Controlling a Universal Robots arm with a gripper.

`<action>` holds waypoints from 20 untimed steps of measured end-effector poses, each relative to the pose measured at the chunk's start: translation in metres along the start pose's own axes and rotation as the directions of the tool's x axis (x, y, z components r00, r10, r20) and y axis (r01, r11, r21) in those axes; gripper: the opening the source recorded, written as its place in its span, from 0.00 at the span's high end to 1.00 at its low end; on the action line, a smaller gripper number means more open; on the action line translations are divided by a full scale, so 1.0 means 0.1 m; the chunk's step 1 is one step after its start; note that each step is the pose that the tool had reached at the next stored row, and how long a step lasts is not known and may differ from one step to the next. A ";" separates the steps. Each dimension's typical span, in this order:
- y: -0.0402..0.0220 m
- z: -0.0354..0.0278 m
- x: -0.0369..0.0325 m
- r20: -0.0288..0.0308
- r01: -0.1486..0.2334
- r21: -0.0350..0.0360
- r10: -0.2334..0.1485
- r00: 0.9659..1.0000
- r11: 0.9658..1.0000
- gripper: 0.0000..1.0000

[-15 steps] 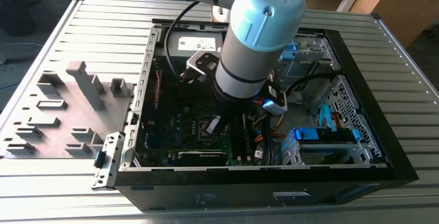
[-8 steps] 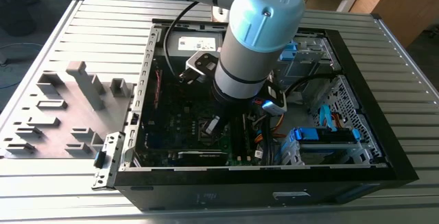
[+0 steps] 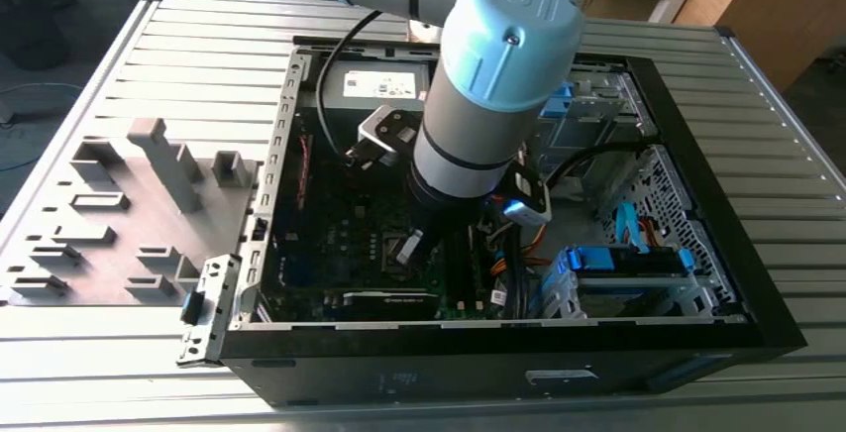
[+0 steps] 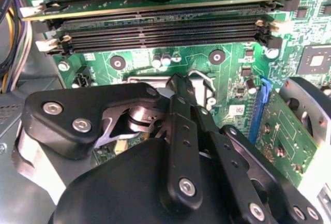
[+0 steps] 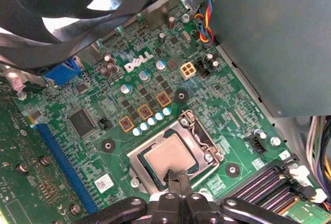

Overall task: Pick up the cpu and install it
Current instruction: 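Install the first cpu locking lever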

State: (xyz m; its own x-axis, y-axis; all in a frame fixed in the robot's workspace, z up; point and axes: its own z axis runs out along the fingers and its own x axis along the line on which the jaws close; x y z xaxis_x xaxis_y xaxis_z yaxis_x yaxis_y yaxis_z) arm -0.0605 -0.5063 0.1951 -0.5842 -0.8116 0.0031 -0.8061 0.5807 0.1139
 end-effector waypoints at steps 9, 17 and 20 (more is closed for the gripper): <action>-0.049 0.042 -0.029 0.000 0.000 0.000 0.000 1.000 1.000 0.89; -0.069 0.082 -0.020 0.000 0.000 0.003 0.000 1.000 1.000 0.89; -0.074 0.083 -0.024 0.000 0.000 0.003 0.000 1.000 1.000 0.89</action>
State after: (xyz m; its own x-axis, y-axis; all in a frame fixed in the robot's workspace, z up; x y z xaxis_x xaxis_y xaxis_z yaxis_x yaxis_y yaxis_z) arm -0.0539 -0.5081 0.1861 -0.5843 -0.8116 0.0032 -0.8064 0.5809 0.1109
